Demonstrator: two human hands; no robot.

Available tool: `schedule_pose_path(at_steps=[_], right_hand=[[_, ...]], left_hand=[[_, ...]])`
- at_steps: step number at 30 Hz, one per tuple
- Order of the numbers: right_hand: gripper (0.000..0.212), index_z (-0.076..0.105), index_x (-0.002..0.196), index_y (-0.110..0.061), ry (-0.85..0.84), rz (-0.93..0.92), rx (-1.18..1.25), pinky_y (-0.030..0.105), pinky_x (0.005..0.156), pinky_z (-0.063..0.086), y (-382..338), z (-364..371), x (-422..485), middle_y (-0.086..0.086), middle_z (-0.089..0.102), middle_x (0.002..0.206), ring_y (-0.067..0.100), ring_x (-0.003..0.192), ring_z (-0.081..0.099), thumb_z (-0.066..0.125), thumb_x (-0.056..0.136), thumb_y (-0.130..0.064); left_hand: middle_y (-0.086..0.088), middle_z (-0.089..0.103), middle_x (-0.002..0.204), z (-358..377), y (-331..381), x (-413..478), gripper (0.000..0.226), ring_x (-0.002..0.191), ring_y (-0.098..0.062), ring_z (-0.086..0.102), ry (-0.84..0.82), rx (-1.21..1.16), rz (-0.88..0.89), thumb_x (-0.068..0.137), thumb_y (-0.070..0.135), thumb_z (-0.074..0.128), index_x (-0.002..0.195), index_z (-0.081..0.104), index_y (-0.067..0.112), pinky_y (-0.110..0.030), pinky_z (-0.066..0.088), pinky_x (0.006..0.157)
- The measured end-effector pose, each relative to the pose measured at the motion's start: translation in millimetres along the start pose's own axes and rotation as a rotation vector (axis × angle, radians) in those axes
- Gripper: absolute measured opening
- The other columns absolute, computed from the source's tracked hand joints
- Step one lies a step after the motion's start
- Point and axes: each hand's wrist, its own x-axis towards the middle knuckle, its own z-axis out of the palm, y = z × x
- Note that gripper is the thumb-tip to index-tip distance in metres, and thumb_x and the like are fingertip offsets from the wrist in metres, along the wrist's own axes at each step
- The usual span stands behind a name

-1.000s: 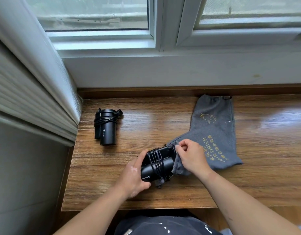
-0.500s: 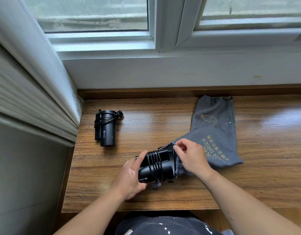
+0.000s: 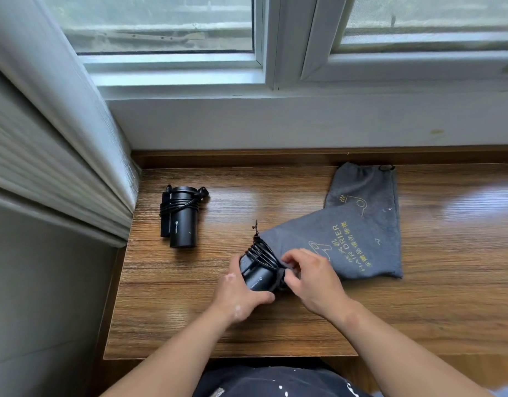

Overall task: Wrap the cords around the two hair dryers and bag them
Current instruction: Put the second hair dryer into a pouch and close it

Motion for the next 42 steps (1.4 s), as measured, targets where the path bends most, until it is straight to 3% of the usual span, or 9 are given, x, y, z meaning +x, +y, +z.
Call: schedule_pose_path(at_steps=[6,12,16,21,27,30,34,37,42], right_hand=[[0.017,0.069,0.106,-0.024,-0.033,-0.085,-0.030,0.038,0.091,0.052,-11.9,2.6,7.2,-0.005,0.068,0.103,0.019,0.101,0.063,0.058,0.092,-0.023],[0.019,0.071,0.100,-0.027,-0.112,-0.237,-0.046,0.032,0.087,0.052,-13.5,5.7,2.8,-0.007,0.069,0.098,0.017,0.095,0.063,0.057,0.088,-0.024],[0.019,0.065,0.098,-0.029,-0.071,-0.164,-0.039,0.035,0.083,0.054,-0.5,9.9,-11.4,-0.007,0.063,0.094,0.017,0.092,0.063,0.056,0.083,-0.021],[0.016,0.062,0.094,-0.024,0.089,0.020,-0.048,0.035,0.080,0.053,9.4,21.7,-17.3,-0.006,0.060,0.092,0.018,0.089,0.061,0.066,0.080,-0.019],[0.005,0.059,0.100,-0.017,0.096,0.240,0.091,0.038,0.085,0.048,8.1,32.0,-3.3,0.003,0.066,0.099,0.028,0.096,0.062,0.059,0.096,-0.020],[0.010,0.058,0.107,-0.016,0.063,0.236,0.094,0.038,0.078,0.044,5.5,32.7,-2.2,0.009,0.073,0.101,0.035,0.097,0.065,0.055,0.098,-0.014],[0.019,0.061,0.112,-0.014,-0.010,0.141,0.059,0.027,0.074,0.033,4.7,30.1,-4.9,0.009,0.073,0.107,0.031,0.100,0.065,0.051,0.097,-0.007],[0.018,0.062,0.111,-0.016,-0.087,0.082,0.020,0.029,0.075,0.035,7.8,29.7,-7.7,0.008,0.072,0.106,0.030,0.099,0.064,0.052,0.097,-0.010],[0.020,0.062,0.112,-0.022,-0.109,0.093,0.002,0.034,0.085,0.045,27.2,30.4,-7.4,0.004,0.069,0.104,0.026,0.100,0.064,0.053,0.097,-0.015]], left_hand=[[0.001,0.069,0.122,2.9,6.5,0.8,0.121,0.105,-0.026,0.066,-0.033,0.201,0.127,0.057,0.045,0.088,0.154,0.016,0.041,-0.037,0.057,0.091],[-0.007,0.066,0.139,-0.3,9.3,13.5,0.149,0.120,-0.031,0.066,0.036,-0.014,0.014,0.060,0.038,0.093,0.163,-0.015,0.031,-0.029,0.051,0.093],[-0.001,0.058,0.150,-7.2,8.3,17.7,0.136,0.135,-0.028,0.056,0.065,-0.161,0.003,0.066,0.037,0.095,0.165,0.001,0.034,-0.029,0.043,0.105],[0.007,0.064,0.136,2.1,0.1,17.4,0.121,0.125,-0.018,0.061,0.085,-0.277,0.022,0.056,0.047,0.089,0.158,0.024,0.039,-0.032,0.047,0.107],[-0.002,0.065,0.133,13.3,-14.1,12.6,0.124,0.119,-0.019,0.065,-0.067,-0.482,-0.029,0.056,0.013,0.091,0.161,0.025,0.026,-0.036,0.050,0.109],[-0.005,0.065,0.126,11.2,-19.7,18.3,0.102,0.109,-0.013,0.069,-0.108,-0.518,-0.037,0.076,-0.008,0.084,0.155,0.028,0.026,-0.032,0.051,0.105],[-0.005,0.073,0.116,17.5,-16.2,26.0,0.078,0.102,-0.018,0.074,-0.014,-0.390,-0.046,0.075,0.010,0.091,0.141,0.049,0.012,-0.036,0.058,0.099],[-0.001,0.072,0.107,18.8,-5.9,27.1,0.067,0.096,-0.022,0.070,0.168,-0.195,-0.027,0.068,0.033,0.095,0.122,0.060,0.016,-0.036,0.056,0.090],[-0.002,0.043,0.138,10.9,0.5,31.7,0.099,0.132,-0.025,0.045,0.268,0.016,0.010,0.061,0.053,0.093,0.145,0.046,0.030,-0.037,0.039,0.114]])
